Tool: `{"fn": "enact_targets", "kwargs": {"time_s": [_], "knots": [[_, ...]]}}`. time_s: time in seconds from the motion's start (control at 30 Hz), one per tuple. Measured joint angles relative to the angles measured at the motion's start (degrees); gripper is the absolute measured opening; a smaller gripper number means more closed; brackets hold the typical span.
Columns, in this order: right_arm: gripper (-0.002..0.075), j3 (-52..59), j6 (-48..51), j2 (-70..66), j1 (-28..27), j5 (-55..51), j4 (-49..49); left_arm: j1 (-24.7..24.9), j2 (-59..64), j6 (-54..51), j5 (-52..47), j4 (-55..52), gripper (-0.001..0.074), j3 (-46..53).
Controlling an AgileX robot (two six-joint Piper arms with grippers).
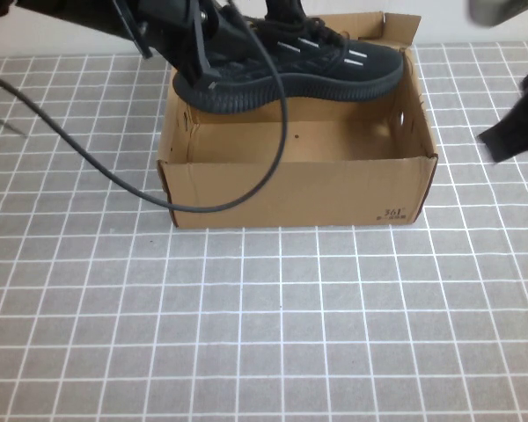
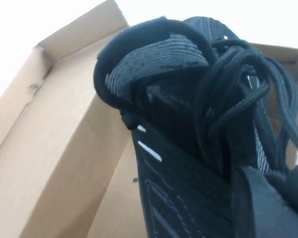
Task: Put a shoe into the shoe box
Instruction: Place the shoe in the shoe box
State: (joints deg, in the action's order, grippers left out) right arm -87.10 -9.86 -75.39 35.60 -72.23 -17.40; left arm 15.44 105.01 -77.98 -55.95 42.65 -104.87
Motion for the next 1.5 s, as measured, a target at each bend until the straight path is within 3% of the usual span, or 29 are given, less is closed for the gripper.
{"fn": "enact_targets", "kwargs": {"time_s": [0.23,0.5,1.5], "knots": [[-0.0016,0.0,-2.18,6.25,0.0,0.0,-4.03,-1.77,7.27,-10.55,-3.54,6.86,0.0021,-2.72],[-0.0016,0.35,-2.98,11.11,0.0,-0.1,-4.09,-1.77,11.7,-22.35,2.0,11.6,0.0021,-2.81],[-0.0016,7.91,-4.84,11.74,0.0,-0.2,-2.3,-2.3,22.01,-36.23,11.08,16.78,0.0021,-3.11]]}}
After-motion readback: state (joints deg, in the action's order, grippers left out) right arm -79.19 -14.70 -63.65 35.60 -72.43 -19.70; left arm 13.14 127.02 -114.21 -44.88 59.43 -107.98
